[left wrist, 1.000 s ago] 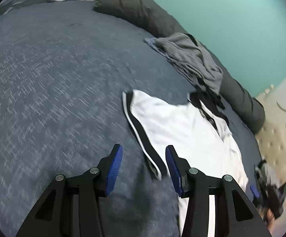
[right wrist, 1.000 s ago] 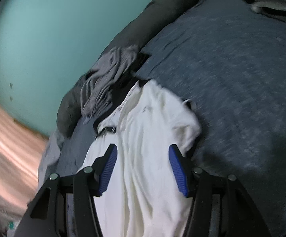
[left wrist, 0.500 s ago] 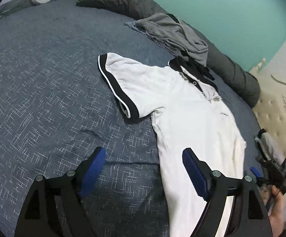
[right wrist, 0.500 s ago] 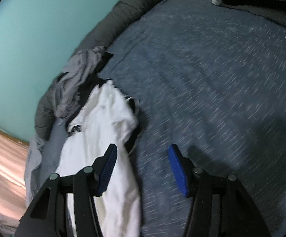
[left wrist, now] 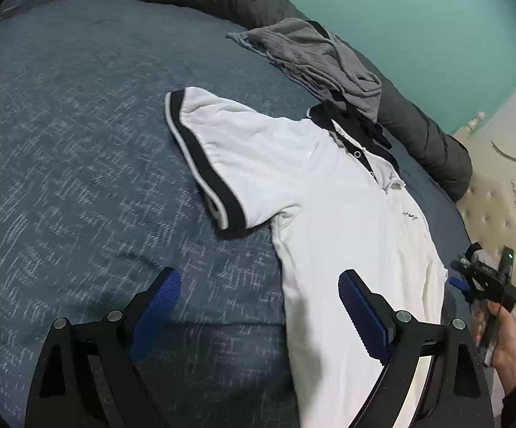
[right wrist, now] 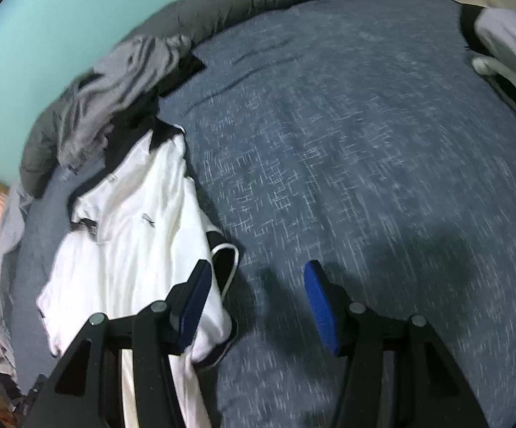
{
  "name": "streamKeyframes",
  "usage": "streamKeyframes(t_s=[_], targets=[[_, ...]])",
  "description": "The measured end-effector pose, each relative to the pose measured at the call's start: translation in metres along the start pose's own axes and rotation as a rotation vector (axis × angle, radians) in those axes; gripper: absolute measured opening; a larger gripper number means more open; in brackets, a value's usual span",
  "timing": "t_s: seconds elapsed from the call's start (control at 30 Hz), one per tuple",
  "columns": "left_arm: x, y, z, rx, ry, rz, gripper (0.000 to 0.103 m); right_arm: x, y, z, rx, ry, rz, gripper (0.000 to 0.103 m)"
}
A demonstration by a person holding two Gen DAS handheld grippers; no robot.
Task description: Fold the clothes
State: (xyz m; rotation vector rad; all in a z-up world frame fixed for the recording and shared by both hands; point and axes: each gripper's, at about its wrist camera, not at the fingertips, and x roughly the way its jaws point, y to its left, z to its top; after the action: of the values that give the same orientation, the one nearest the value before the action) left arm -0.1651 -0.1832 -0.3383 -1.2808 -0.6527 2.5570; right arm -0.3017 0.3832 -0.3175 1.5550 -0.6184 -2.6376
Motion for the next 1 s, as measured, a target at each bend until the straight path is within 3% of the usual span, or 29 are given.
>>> streamKeyframes(t_s=[0.2, 0.63, 0.77, 1.0], targets=[[0.01, -0.004, 0.006, -0.001, 0.002, -0.011, 0.094, 0.017, 0.009, 0.004, -0.044, 0.009, -0.044, 0.055], [0.014, -0.011, 0.009, 0.009, 0.005, -0.043, 0.095, 0.023, 0.069, -0.013, -0.328, 0.029, -0.043, 0.055], [0.011, -0.006, 0.011, -0.001, -0.002, -0.036, 0.095, 0.024, 0.069, -0.008, -0.317, 0.018, -0.051, 0.055], [0.012, -0.005, 0.012, 0.001, -0.002, -0.035, 0.095, 0.028, 0.038, 0.003, -0.121, -0.004, 0.017, 0.055]])
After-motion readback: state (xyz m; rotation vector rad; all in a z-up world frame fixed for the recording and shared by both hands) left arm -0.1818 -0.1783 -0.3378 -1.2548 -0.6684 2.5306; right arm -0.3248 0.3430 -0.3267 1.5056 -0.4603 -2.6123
